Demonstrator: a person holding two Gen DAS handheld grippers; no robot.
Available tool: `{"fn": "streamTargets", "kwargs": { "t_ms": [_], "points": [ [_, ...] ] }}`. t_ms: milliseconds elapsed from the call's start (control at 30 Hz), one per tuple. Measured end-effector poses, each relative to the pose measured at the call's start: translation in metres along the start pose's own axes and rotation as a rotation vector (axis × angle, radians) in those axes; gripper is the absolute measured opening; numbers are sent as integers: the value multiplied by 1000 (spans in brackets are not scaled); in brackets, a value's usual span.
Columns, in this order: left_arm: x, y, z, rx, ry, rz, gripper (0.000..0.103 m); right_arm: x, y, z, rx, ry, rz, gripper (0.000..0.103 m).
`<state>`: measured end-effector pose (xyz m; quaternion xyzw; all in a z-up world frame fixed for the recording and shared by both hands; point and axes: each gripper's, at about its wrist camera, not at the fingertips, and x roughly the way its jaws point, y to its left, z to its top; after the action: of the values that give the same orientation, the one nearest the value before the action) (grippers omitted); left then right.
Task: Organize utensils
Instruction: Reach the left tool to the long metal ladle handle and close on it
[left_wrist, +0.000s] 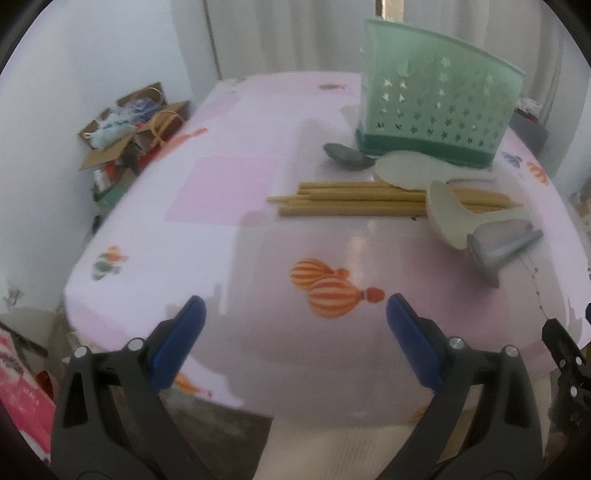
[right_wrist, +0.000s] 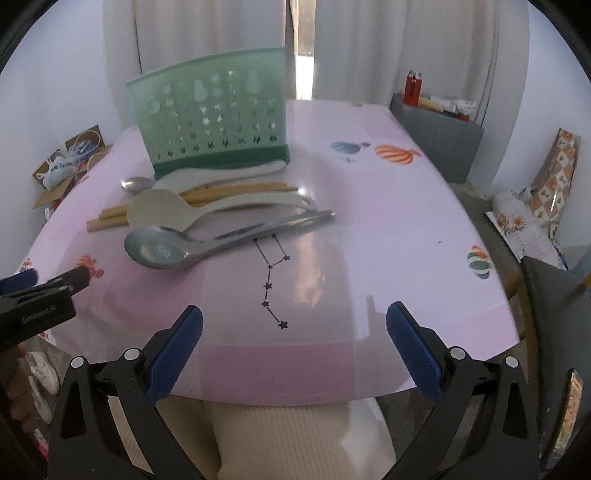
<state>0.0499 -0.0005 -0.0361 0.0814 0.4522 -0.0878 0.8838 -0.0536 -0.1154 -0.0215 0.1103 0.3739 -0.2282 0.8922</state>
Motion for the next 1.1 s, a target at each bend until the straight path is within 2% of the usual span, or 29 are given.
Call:
{"fn": "streamTargets", "kwargs": {
  "t_ms": [67, 133, 267, 367, 600, 733, 833, 933, 1000, 1033, 1100],
  "points": [
    [13, 0, 2, 0, 38, -41, 94, 4, 0, 0, -2, 12, 6, 97],
    [15, 0, 4, -1, 6, -39, 94, 9, 1, 2, -9, 25, 20, 97],
    [20, -2, 5, 13, -5, -58, 94, 22, 3, 4, -31, 55, 52, 97],
    [21, -4, 3, 13, -30, -63, 96, 25, 5, 6, -53, 44, 41, 97],
    [25, 0, 8, 35, -46, -68, 96, 26, 2, 5, -63, 31, 84, 97],
    [27, 1, 11, 66, -35, -92, 96, 25, 0, 4, -78, 25, 96, 97],
    [25, 6, 15, 50, -13, -107, 95, 26, -2, 3, -94, 23, 108, 97],
    [10, 10, 15, -27, -66, -221, 94, 26, -4, 2, -105, 11, 116, 97],
    [2, 7, 18, -54, -77, -326, 86, 25, -4, 1, -106, 4, 117, 97],
    [-1, 5, 20, -60, -76, -362, 79, 25, -4, 1, -106, 2, 117, 97],
    [-1, -3, 25, -68, -46, -450, 69, 25, -4, 0, -106, -2, 117, 97]
  ]
}}
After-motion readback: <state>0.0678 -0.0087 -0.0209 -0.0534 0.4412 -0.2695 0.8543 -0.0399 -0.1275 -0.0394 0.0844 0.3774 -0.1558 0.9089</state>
